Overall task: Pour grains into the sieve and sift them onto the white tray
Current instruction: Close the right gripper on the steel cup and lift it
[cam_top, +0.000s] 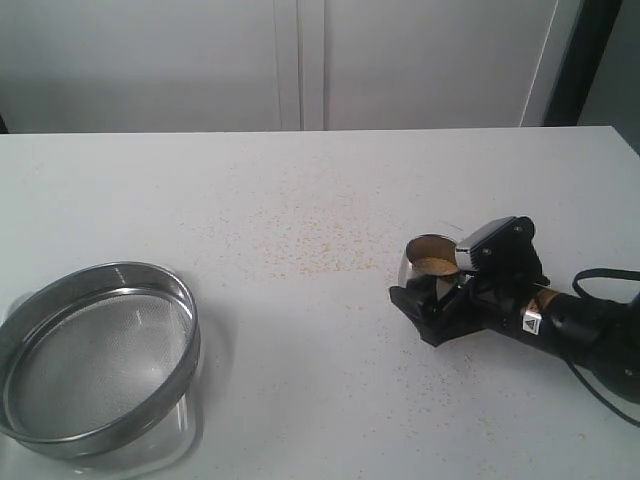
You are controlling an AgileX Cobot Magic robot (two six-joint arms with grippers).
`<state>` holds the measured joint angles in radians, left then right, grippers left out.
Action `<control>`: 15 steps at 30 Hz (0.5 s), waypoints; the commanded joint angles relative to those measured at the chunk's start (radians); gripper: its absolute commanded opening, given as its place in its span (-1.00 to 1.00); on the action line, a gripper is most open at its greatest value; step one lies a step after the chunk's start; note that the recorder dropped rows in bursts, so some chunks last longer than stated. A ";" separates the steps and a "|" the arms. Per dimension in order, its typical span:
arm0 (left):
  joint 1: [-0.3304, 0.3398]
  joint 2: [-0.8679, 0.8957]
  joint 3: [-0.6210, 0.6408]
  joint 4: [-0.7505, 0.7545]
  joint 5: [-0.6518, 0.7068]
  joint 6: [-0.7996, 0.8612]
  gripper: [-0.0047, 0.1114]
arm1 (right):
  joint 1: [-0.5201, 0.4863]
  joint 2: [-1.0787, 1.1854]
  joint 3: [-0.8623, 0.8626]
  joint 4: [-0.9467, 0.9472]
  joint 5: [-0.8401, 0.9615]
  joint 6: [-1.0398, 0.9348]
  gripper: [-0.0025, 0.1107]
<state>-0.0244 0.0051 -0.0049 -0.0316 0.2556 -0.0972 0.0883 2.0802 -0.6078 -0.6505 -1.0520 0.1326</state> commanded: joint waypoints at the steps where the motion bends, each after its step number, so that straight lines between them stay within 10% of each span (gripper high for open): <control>1: 0.002 -0.005 0.005 -0.009 -0.002 0.001 -0.92 | 0.002 0.007 -0.001 0.003 -0.053 -0.024 0.67; 10: 0.002 -0.005 0.005 -0.009 -0.002 0.001 -0.92 | 0.002 0.007 -0.021 0.006 -0.048 -0.024 0.53; 15: 0.002 -0.005 0.005 -0.009 -0.002 0.001 -0.92 | 0.002 0.007 -0.021 0.006 -0.018 -0.024 0.12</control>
<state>-0.0244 0.0051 -0.0049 -0.0316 0.2556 -0.0972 0.0901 2.0865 -0.6256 -0.6487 -1.0937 0.1200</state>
